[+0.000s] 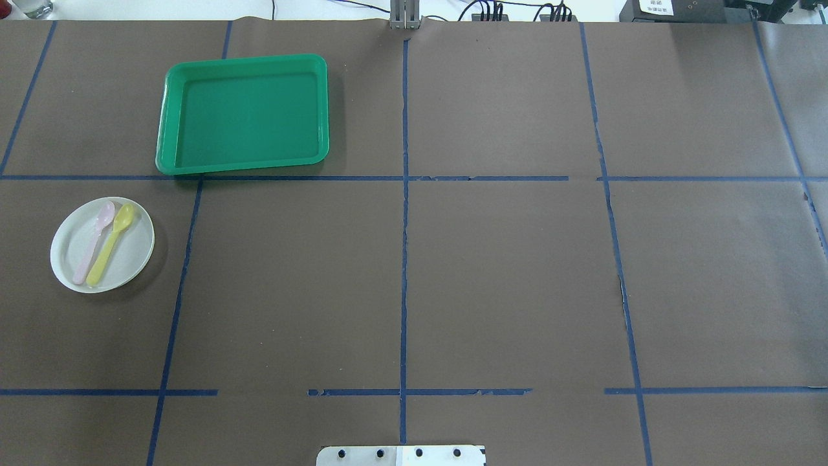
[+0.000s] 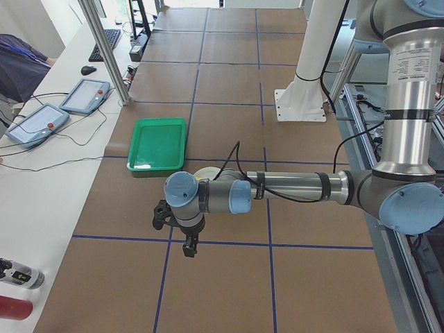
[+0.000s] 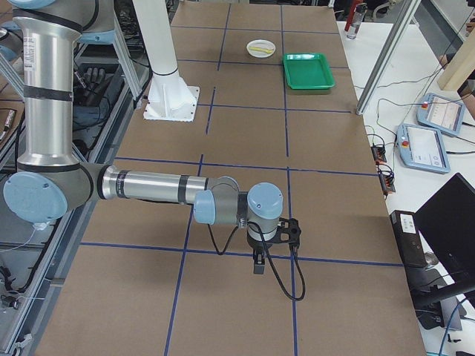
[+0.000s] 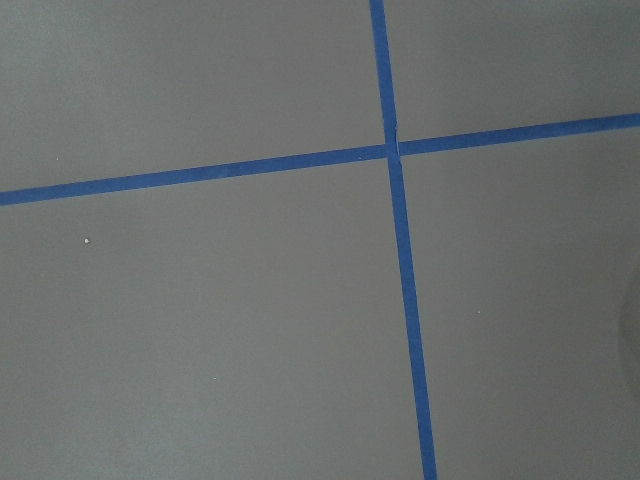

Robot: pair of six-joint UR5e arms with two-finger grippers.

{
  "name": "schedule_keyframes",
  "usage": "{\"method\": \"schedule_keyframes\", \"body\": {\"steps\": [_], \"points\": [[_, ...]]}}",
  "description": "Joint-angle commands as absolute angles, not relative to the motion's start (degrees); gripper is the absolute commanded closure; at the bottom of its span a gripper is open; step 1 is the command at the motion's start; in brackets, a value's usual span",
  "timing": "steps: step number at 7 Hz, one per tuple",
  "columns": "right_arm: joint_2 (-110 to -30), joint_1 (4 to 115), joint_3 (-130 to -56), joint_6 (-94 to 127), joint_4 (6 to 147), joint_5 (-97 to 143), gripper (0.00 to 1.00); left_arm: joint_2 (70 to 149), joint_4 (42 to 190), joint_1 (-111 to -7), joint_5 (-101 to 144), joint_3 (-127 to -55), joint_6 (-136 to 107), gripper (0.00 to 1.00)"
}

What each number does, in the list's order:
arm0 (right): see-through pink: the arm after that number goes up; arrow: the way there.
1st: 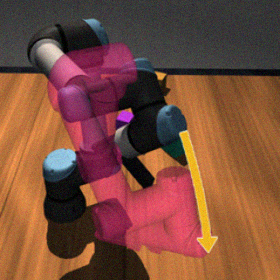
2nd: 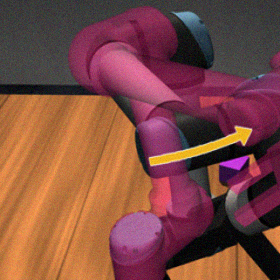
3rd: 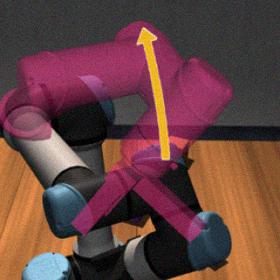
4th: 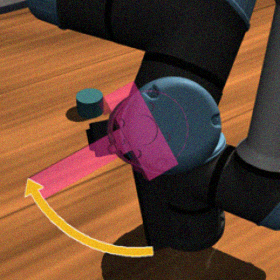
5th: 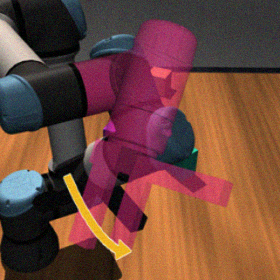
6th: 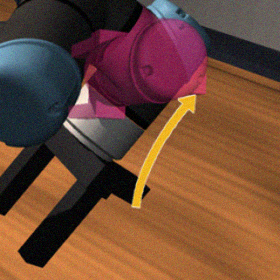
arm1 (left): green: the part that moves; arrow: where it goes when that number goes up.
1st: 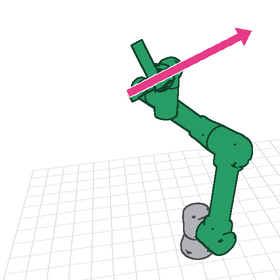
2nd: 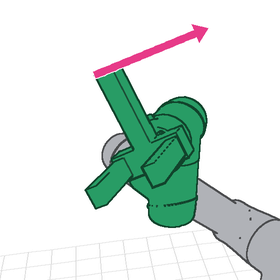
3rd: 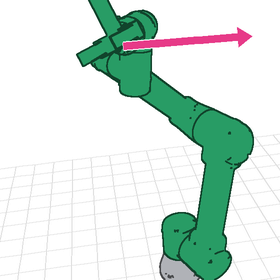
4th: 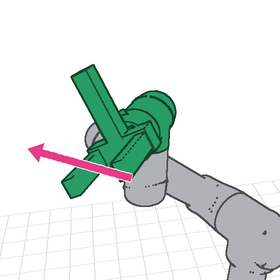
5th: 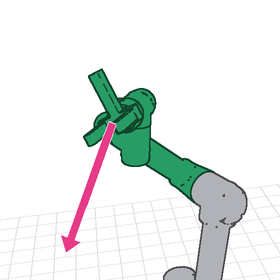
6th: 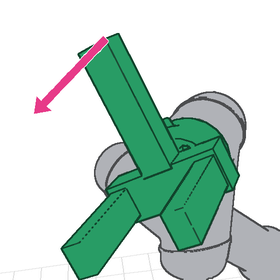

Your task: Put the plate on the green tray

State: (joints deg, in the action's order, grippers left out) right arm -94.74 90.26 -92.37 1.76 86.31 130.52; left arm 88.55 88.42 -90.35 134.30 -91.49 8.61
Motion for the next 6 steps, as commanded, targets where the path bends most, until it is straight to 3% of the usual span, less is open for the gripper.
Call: {"method": "schedule_keyframes", "body": {"steps": [1, 6], "points": [[-94.7, 90.3, -92.4, 1.8, 86.3, 130.5, 0.0, 89.5, 89.7, -90.3, 134.2, -91.8, 8.0, 0.0], [-94.7, 90.3, -92.4, 1.8, 86.3, 130.5, 0.0, 91.8, 90.7, -88.7, 134.6, -94.3, 5.3, 0.0]]}}
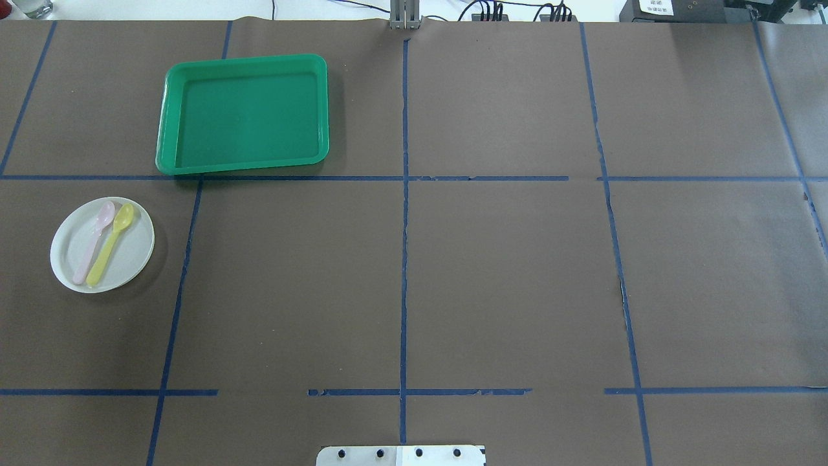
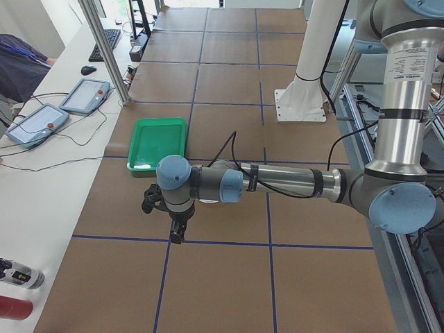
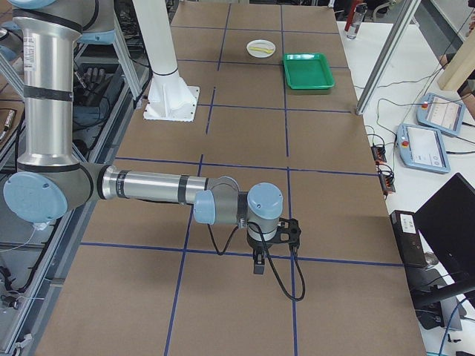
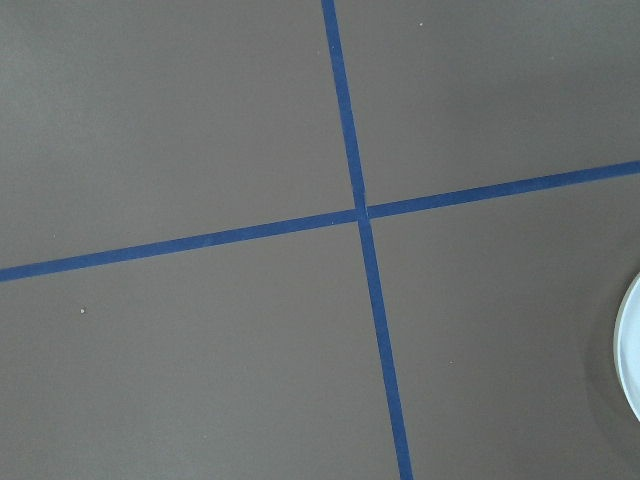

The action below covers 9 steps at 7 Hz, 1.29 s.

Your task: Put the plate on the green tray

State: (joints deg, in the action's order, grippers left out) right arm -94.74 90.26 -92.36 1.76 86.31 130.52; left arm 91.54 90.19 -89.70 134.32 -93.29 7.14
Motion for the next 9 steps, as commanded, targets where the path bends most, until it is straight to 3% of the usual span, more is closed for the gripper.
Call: {"method": "schedule_keyframes", "body": {"steps": [1, 5, 9], "points": [[-94.7, 90.3, -92.4, 1.8, 86.3, 130.5, 0.0, 91.7, 95.3, -85.0, 135.8, -95.8, -4.4, 0.0], [-94.7, 90.3, -92.4, 1.8, 86.3, 130.5, 0.0, 91.1, 118.4, -68.2, 131.0, -89.4, -28.8, 0.0], [-94.7, 90.3, -92.4, 1.8, 86.3, 130.4, 0.0, 91.7, 125.2, -61.0, 129.8, -83.2, -30.1, 0.0]]}}
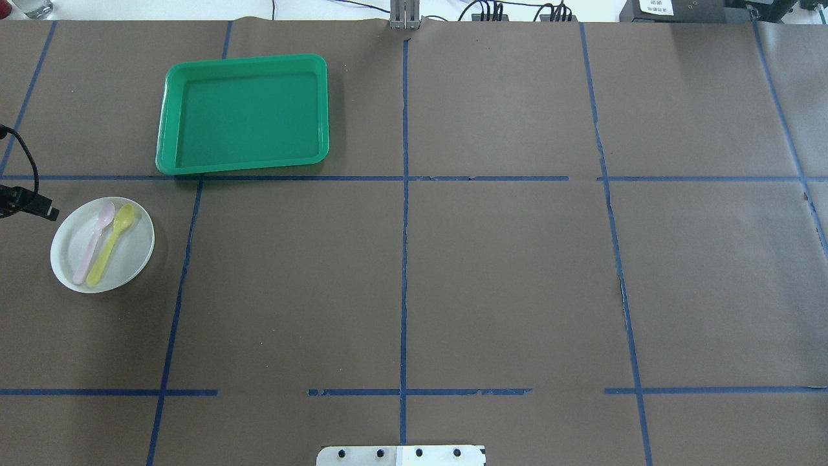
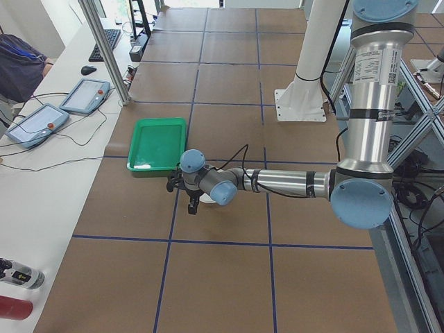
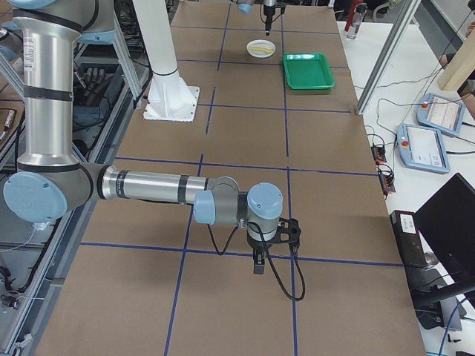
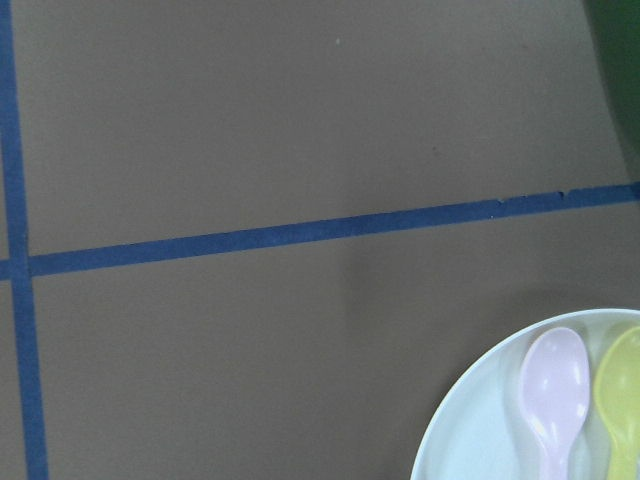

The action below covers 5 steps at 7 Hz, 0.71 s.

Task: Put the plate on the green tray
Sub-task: 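Lower the left gripper to the white plate's rim and grasp it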

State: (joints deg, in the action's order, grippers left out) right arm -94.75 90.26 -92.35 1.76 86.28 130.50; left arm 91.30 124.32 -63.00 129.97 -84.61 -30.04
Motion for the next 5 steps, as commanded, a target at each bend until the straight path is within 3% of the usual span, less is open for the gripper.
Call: {"method": "schedule_keyframes", "body": {"steps": [1, 2, 3, 4, 5], "points": [[-94.7, 90.3, -92.4, 1.8, 86.3, 130.5, 0.0, 91.7, 125.2, -60.2, 129.8, -83.1, -30.1, 0.0], [-94.7, 90.3, -92.3, 1.8, 86.3, 130.5, 0.0, 91.7, 125.2, -60.0, 129.8, -83.1, -30.0, 0.07], [-94.7, 90.3, -92.4, 1.7, 86.2, 130.5, 0.0, 91.7, 125.2, -60.0, 129.8, -83.1, -29.9, 0.26], [-94.7, 90.3, -92.4, 1.8, 86.3, 130.5, 0.0, 91.7, 125.2, -60.0, 129.9, -83.1, -29.7, 0.39], [-94.7, 90.3, -92.4, 1.8, 86.3, 130.5, 0.0, 91.8, 125.2, -60.0, 129.9, -83.2, -29.8, 0.39]]}}
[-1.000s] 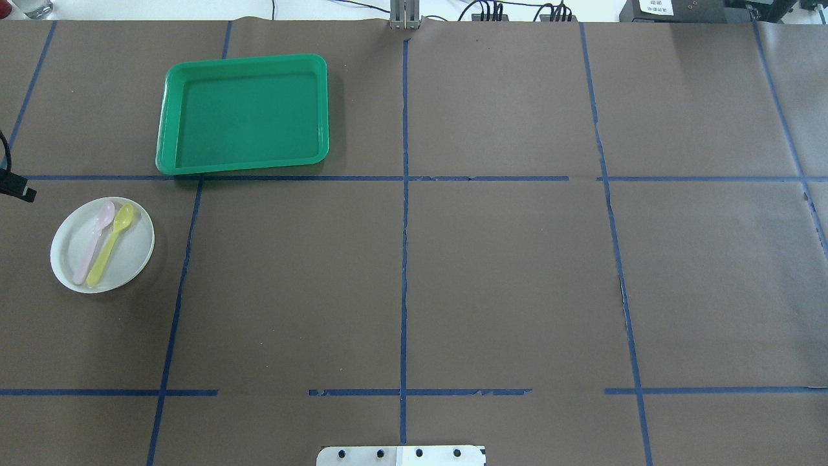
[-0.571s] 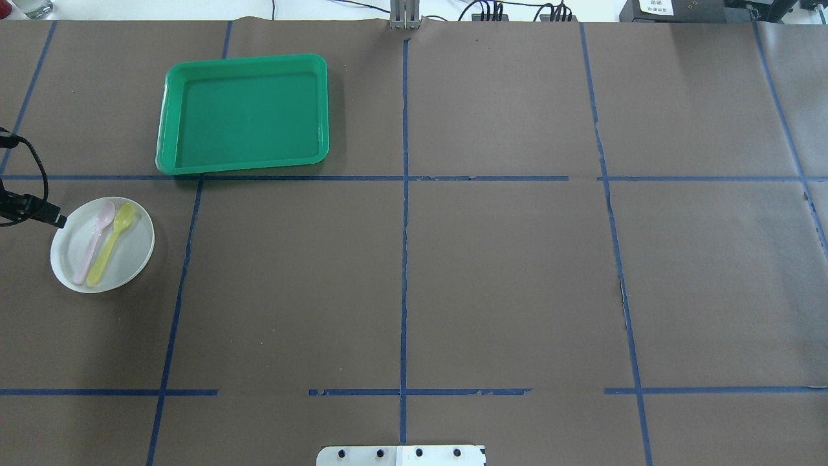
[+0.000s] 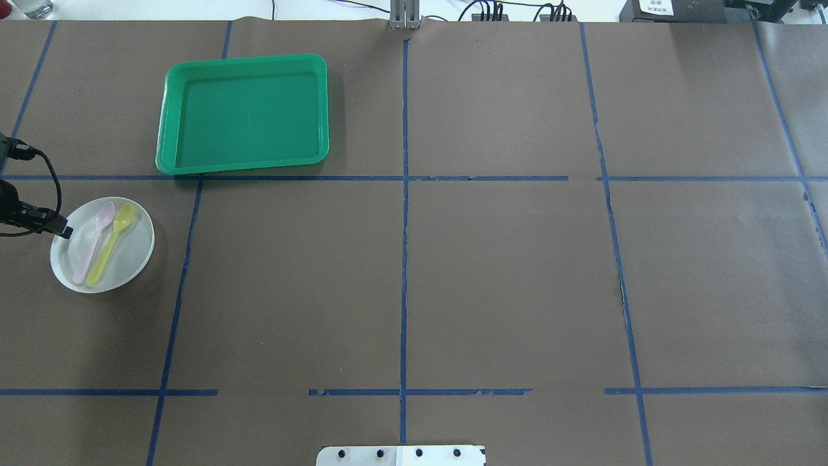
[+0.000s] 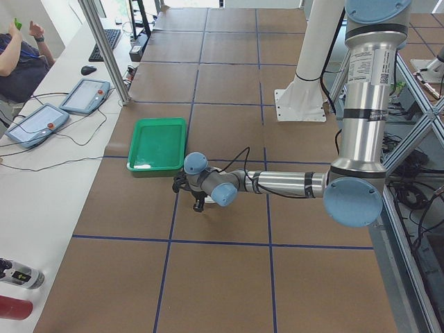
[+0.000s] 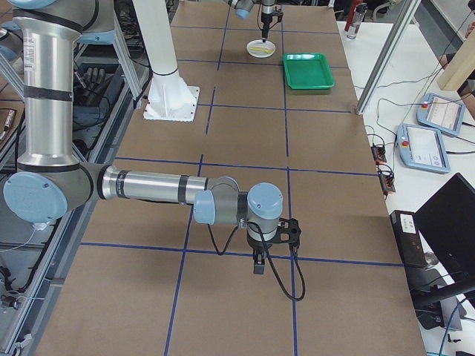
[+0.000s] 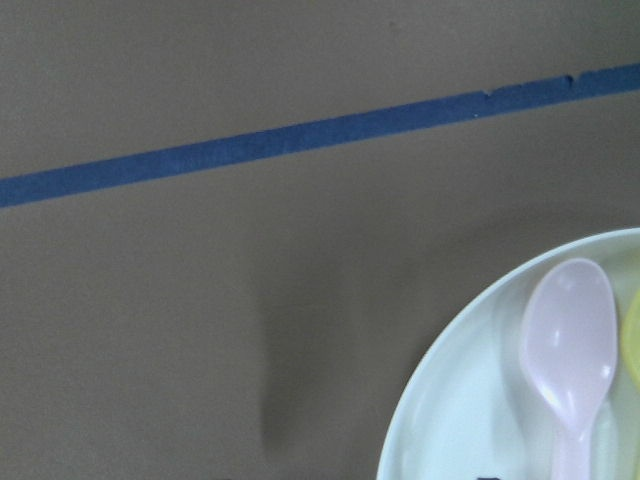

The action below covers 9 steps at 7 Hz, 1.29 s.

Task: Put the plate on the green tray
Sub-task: 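Lower the left gripper to the white plate's rim and grasp it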

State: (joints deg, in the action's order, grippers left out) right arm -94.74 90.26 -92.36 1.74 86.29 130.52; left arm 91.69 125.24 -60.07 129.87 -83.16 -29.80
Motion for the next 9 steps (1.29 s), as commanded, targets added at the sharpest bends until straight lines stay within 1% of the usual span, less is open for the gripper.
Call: {"method": "schedule_keyframes", "body": {"steps": [1, 5, 6, 9], "points": [[-94.7, 90.3, -92.4, 1.8, 86.3, 130.4, 0.0, 91.8, 125.2, -60.0, 129.9, -83.2, -29.7, 0.39], [-94.7, 90.3, -92.4, 1.8, 86.3, 130.5, 0.0, 91.8, 125.2, -58.2, 129.9, -83.1, -30.1, 0.4], [-94.7, 90.3, -92.4, 1.8, 86.3, 130.5, 0.0, 91.7, 125.2, -58.2, 130.0, -83.0, -29.8, 0.49], [-94.7, 90.3, -92.4, 1.8, 86.3, 130.5, 0.0, 91.0, 125.2, -58.4, 130.6, -83.9, -27.7, 0.91]]}}
